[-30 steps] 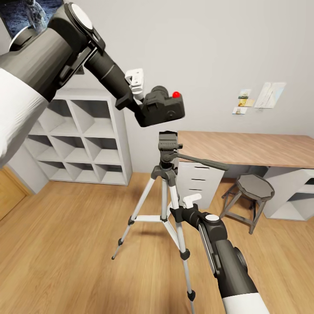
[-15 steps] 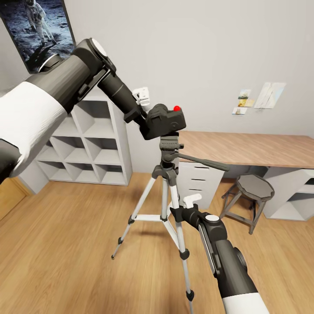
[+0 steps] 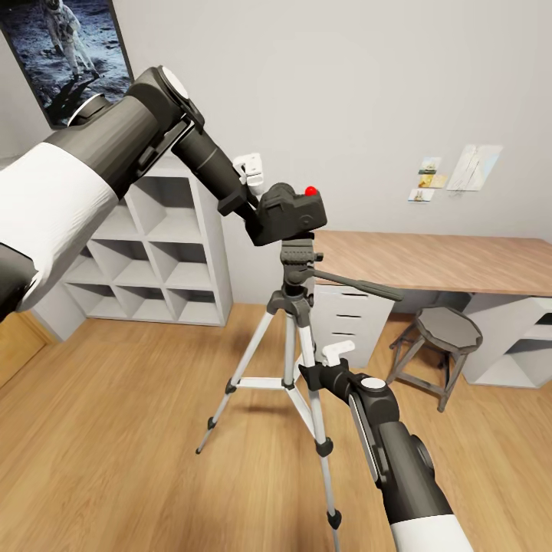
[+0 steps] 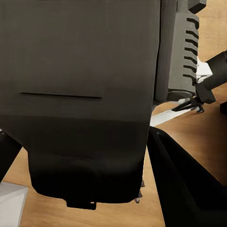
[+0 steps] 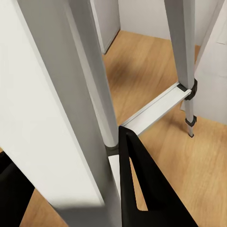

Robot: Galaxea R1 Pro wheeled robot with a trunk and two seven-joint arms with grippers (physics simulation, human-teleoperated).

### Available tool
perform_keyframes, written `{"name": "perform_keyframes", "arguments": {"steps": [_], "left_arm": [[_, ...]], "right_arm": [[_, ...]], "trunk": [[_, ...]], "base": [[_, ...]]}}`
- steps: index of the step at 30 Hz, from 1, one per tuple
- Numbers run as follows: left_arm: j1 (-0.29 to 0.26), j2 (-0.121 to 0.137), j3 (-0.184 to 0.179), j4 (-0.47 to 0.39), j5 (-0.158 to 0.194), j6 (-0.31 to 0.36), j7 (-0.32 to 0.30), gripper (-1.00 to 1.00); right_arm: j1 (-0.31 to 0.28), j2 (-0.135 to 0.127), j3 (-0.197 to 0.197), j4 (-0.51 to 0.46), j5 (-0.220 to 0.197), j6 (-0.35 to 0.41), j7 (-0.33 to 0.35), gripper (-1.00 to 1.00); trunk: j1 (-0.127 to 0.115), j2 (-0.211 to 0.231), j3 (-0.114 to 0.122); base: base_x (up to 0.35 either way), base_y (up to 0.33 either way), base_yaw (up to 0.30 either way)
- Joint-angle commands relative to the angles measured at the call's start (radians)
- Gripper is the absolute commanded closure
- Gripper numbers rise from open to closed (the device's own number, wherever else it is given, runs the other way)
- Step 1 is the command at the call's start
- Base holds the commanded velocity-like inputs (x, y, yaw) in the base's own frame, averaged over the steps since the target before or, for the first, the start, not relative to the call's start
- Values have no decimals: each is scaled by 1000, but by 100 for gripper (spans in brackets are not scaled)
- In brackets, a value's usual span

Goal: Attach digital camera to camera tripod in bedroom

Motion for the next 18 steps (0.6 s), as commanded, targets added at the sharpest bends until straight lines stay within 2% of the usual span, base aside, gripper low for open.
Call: {"name": "perform_keyframes", "arguments": {"steps": [1,5,7,8,9,11,14,18], "left_arm": [[8,0,-4,-2,-2,6,-6,100],[8,0,-5,-3,4,14,-6,100],[8,2,-6,-10,33,52,-6,100],[8,6,-9,-23,62,85,-5,100],[8,8,-11,-34,76,100,-5,100],[8,21,-15,-86,117,147,-4,100],[8,43,-19,-138,139,172,-3,100],[8,67,-22,-159,148,181,-3,100]], "right_arm": [[-1,1,-3,14,92,4,0,100],[-1,1,-3,14,93,4,0,100],[-1,1,-3,14,94,4,0,100],[-1,1,-3,14,94,4,0,100],[-1,1,-3,14,94,4,0,100],[-1,1,-3,14,94,4,1,100],[-1,1,-3,14,94,4,1,100],[-1,1,-3,14,95,5,1,100]], "trunk": [[1,-1,-2],[1,-1,-2],[1,-1,-2],[1,-1,-2],[1,-1,-2],[1,-1,-2],[1,-1,-2],[1,-1,-2]], "base": [[0,0,0],[0,0,0],[0,0,0],[0,0,0],[0,0,0],[0,0,0],[0,0,0],[0,0,0]]}}
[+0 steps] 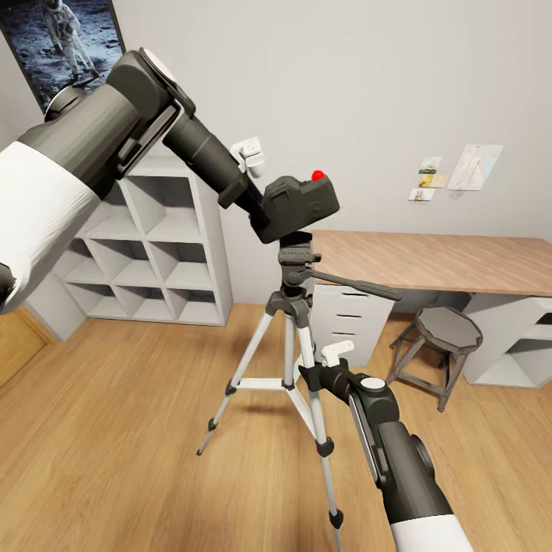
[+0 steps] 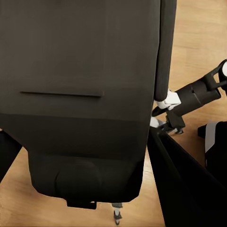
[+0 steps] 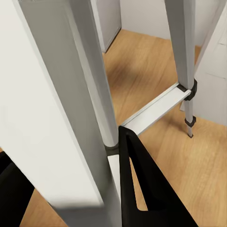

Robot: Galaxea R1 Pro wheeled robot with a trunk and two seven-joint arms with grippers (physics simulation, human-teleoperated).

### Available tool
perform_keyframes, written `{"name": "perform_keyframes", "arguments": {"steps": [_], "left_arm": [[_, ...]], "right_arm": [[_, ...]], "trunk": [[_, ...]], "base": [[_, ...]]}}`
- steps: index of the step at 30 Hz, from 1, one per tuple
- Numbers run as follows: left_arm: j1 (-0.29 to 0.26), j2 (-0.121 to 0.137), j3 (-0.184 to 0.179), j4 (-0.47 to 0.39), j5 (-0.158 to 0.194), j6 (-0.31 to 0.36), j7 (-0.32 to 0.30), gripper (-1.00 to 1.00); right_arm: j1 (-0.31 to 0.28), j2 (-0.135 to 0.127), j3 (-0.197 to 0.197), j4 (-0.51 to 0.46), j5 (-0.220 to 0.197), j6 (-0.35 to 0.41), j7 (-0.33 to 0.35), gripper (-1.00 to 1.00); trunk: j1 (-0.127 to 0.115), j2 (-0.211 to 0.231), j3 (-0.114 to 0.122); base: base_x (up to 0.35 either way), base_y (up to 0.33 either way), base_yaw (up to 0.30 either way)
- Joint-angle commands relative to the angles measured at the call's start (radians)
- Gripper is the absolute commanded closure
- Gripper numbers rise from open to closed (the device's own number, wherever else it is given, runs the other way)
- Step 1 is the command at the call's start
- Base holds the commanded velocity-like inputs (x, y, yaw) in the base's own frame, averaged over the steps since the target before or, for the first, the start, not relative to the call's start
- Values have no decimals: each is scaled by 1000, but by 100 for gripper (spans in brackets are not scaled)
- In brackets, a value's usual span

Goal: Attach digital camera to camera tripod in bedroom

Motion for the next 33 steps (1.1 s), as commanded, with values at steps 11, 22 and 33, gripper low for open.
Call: {"name": "perform_keyframes", "arguments": {"steps": [11,22,33], "left_arm": [[-2,15,-17,-10,-5,10,-5,100],[-2,13,-100,-12,-6,8,-4,100],[-2,9,-106,-10,-5,7,1,100]], "right_arm": [[-1,1,-2,14,68,7,-20,100],[-1,1,-2,14,68,7,-20,100],[-1,1,-2,14,68,8,-20,100]], "trunk": [[1,-2,-2],[1,-2,-2],[1,-2,-2]], "base": [[0,0,0],[0,0,0],[0,0,0]]}}
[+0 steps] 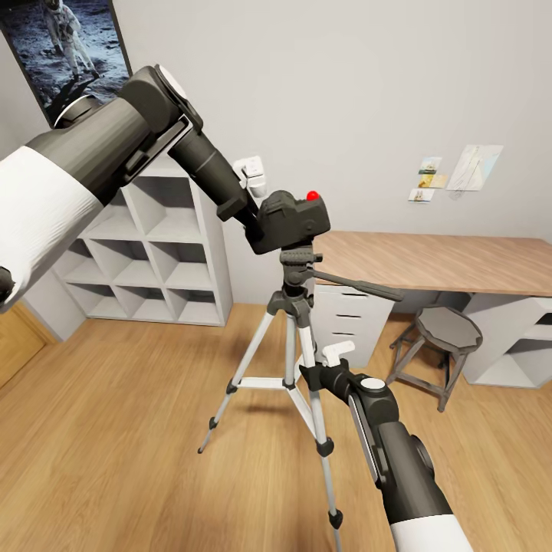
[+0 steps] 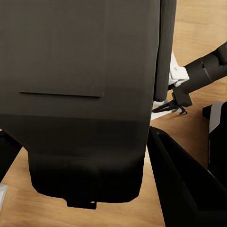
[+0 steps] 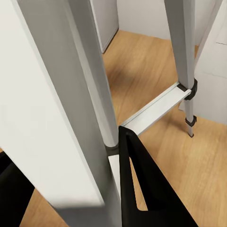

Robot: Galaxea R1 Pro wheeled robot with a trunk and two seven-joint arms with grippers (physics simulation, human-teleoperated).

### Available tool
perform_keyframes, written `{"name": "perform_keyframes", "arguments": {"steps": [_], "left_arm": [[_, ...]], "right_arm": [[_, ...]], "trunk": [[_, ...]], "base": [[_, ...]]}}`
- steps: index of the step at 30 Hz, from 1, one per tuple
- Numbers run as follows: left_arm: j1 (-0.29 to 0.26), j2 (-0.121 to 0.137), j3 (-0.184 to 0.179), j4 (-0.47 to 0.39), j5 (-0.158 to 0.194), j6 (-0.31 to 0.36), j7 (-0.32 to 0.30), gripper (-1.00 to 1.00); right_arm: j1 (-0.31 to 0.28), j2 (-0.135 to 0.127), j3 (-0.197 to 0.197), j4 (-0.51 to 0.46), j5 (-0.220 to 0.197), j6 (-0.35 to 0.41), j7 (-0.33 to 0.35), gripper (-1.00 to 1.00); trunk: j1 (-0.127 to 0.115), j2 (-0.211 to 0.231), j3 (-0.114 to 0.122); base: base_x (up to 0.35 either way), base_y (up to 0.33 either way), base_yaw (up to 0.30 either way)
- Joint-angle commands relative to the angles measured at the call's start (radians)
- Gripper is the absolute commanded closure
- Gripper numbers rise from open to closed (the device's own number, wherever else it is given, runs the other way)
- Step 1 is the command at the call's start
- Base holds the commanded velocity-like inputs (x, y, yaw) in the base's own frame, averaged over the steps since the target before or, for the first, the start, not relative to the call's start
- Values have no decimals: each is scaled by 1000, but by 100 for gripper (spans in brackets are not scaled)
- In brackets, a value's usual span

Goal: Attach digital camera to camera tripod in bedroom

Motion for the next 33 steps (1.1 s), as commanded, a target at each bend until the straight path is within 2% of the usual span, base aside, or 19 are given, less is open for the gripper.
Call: {"name": "perform_keyframes", "arguments": {"steps": [1,5,9,14,33], "left_arm": [[-1,0,-6,-1,-2,7,-5,100],[-1,0,-3,2,-1,7,4,100],[-1,0,0,2,1,6,45,100],[-1,-1,1,1,3,4,65,100],[-1,-7,3,1,7,2,68,100]], "right_arm": [[-1,1,-2,7,91,12,6,100],[-1,1,-2,7,91,12,6,100],[-1,1,-2,7,91,12,6,100],[-1,1,-2,7,91,12,6,100],[-1,1,-2,7,91,12,6,100]], "trunk": [[1,-1,-3],[1,-1,-3],[1,-1,-3],[1,-1,-3],[1,-1,-3]], "base": [[0,0,0],[0,0,0],[0,0,0],[0,0,0],[0,0,0]]}}
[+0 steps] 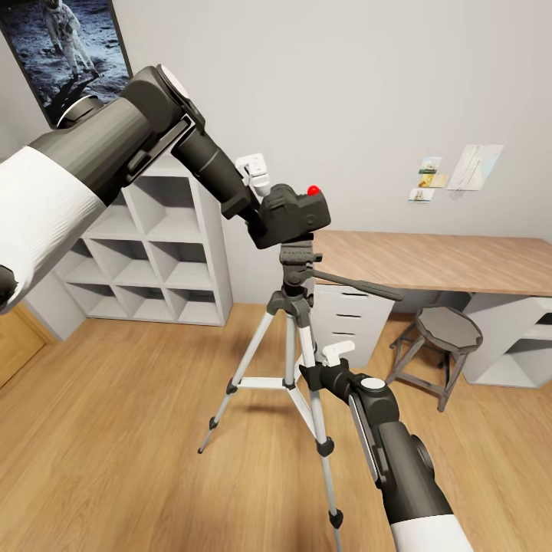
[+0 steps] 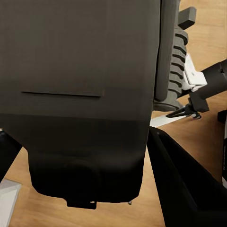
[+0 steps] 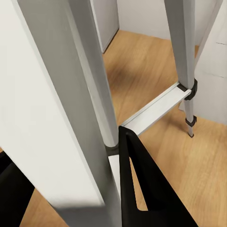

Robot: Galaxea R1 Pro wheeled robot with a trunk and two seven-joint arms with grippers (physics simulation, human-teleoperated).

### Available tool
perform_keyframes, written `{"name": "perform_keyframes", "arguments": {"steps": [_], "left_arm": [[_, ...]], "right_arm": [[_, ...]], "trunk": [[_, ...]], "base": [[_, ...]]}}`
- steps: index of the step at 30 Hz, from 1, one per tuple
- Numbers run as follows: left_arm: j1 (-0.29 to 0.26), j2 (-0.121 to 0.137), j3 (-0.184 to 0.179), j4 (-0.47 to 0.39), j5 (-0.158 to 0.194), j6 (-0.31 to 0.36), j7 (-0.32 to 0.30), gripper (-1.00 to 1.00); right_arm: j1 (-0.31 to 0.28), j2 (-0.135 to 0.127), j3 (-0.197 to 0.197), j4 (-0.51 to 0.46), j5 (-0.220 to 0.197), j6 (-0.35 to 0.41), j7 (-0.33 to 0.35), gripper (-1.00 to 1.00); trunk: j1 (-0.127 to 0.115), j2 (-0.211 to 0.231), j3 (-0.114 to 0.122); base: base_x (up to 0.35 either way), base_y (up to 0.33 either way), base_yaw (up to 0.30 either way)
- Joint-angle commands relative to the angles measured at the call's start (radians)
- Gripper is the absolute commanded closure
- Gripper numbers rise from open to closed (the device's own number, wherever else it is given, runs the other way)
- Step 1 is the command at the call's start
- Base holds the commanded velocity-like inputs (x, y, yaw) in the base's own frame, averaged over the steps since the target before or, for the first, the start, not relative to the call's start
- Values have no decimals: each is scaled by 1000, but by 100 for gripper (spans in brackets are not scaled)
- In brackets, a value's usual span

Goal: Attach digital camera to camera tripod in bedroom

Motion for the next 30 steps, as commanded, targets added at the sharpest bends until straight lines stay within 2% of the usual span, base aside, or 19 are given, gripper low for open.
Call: {"name": "perform_keyframes", "arguments": {"steps": [1,24,27,30], "left_arm": [[-2,1,-2,-2,-1,7,-5,-100],[-2,2,5,1,0,9,-2,-100],[-2,4,21,4,0,10,-2,-100],[-2,9,78,14,1,10,-1,-100]], "right_arm": [[-1,1,-3,12,88,9,2,100],[-1,1,-3,12,87,9,2,100],[-1,1,-3,12,87,9,2,100],[-1,1,-3,12,87,9,2,100]], "trunk": [[1,-2,-2],[1,-2,-2],[1,-2,-2],[1,-2,-2]], "base": [[0,0,0],[0,0,0],[0,0,0],[0,0,0]]}}
